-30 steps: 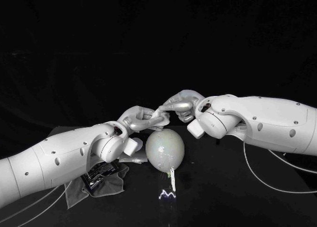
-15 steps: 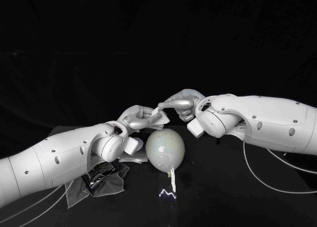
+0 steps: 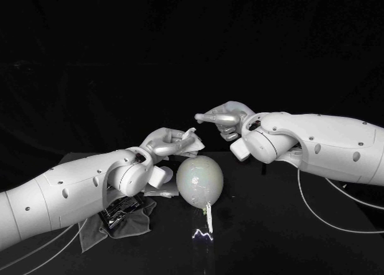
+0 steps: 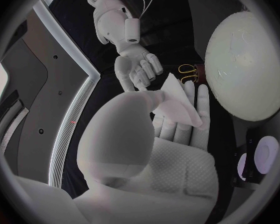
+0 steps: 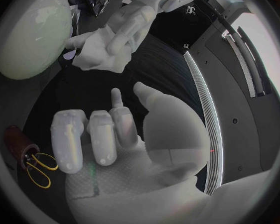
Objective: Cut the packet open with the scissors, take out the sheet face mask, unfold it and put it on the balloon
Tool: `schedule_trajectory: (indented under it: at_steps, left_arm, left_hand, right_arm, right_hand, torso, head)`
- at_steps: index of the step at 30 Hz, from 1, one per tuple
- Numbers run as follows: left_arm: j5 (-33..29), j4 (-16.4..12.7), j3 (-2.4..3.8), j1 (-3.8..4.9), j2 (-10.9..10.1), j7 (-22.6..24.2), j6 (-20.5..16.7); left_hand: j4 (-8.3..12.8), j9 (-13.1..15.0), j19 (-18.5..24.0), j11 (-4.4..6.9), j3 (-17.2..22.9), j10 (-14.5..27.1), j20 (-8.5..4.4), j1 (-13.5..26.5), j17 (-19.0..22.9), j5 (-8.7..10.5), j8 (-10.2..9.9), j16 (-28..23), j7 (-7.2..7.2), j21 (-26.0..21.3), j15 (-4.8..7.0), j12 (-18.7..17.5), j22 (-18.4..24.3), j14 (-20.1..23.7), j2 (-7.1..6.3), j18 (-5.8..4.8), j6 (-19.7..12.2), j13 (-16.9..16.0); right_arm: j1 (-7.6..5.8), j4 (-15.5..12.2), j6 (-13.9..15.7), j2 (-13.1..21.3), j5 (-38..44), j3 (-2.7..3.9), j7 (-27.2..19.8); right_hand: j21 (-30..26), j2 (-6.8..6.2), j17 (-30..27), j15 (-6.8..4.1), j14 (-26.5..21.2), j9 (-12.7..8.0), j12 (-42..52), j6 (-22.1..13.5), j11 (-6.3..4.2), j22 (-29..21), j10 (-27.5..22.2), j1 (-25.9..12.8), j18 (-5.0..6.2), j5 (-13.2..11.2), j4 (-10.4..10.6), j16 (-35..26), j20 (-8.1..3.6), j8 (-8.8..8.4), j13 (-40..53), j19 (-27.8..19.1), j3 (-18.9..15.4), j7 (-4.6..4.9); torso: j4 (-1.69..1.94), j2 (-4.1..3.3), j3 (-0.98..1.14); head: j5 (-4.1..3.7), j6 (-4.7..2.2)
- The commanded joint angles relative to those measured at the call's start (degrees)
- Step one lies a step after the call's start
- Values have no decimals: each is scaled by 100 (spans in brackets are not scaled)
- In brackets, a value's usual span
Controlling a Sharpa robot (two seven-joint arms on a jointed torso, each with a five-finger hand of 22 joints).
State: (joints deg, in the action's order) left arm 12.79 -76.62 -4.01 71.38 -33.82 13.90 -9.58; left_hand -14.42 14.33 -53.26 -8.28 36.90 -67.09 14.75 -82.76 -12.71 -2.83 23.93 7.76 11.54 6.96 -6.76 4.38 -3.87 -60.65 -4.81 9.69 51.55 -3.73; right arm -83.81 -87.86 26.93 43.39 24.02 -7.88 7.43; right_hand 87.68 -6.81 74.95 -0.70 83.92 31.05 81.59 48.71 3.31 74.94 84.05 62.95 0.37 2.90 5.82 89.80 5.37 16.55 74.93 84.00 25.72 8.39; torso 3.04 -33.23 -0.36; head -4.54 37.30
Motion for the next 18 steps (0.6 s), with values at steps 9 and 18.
schedule_trajectory:
  at_steps: [9,18]
  left_arm:
    - [-872,-121,7,6,-116,-67,647]
    - [-1377,-226,7,6,-216,-318,1134]
  left_hand:
    - [-232,-44,-13,-72,-745,55,74,966,20,10,-105,-60,69,-83,-41,-75,8,19,-297,95,-95,0]
    - [-229,-148,-87,-197,-1323,403,60,1534,55,8,-362,-139,215,-102,-121,-86,6,81,-375,95,-383,9]
  right_arm:
    - [88,-249,184,367,1975,-63,-1151]
    - [416,-697,957,694,3586,-83,-1517]
  right_hand:
    - [100,112,1505,1,608,-90,58,333,-24,1457,165,833,0,-4,-476,20,24,-85,1045,516,242,-62]
    - [232,51,1505,-34,608,-152,244,554,-64,1506,274,1059,-37,21,-688,20,-12,-115,1151,600,343,-105]
  torso:
    - [1,-9,2]
    - [-11,-3,9]
  head:
    - [16,39]
    - [64,69]
